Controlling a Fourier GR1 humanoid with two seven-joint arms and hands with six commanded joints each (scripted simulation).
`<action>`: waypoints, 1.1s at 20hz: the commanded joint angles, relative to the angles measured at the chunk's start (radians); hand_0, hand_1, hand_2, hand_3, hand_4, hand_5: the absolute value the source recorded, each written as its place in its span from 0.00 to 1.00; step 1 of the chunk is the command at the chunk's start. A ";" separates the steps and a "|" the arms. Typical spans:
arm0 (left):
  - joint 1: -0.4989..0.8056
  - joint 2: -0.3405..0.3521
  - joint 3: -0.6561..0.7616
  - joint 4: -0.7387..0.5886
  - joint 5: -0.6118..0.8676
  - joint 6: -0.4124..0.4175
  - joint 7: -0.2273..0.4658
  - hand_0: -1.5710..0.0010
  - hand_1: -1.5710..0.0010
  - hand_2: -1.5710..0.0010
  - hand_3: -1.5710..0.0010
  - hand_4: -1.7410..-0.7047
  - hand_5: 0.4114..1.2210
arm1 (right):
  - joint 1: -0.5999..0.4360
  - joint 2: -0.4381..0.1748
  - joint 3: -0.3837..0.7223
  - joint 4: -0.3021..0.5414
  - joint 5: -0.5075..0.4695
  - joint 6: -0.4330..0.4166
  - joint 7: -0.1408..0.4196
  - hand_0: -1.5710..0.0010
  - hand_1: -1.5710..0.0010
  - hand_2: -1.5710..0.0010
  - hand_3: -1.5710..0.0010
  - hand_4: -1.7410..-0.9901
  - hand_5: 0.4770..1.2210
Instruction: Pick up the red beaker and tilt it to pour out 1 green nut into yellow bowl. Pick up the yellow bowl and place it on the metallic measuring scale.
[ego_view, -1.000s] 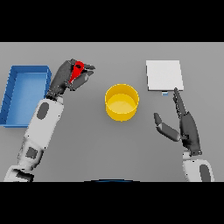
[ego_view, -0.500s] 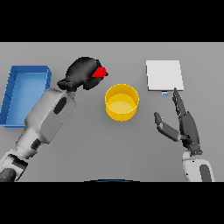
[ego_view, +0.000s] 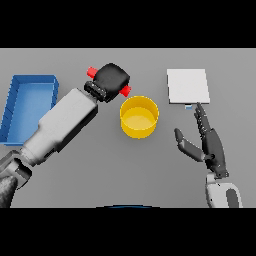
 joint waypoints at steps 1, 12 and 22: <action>-0.018 0.001 -0.016 0.007 -0.017 -0.009 -0.021 0.00 0.00 0.00 0.18 0.02 0.99 | 0.008 0.000 -0.001 0.004 -0.003 0.003 -0.005 1.00 1.00 1.00 1.00 0.71 0.22; -0.176 -0.005 -0.242 0.111 -0.256 -0.021 -0.199 0.00 0.00 0.00 0.02 0.00 1.00 | 0.003 -0.001 -0.003 0.001 0.037 -0.036 -0.035 1.00 1.00 1.00 1.00 0.77 0.12; -0.270 -0.035 -0.396 0.188 -0.433 0.037 -0.273 0.00 0.00 0.00 0.00 0.01 1.00 | 0.008 0.007 -0.003 0.009 0.031 -0.035 -0.058 1.00 1.00 1.00 1.00 0.81 0.14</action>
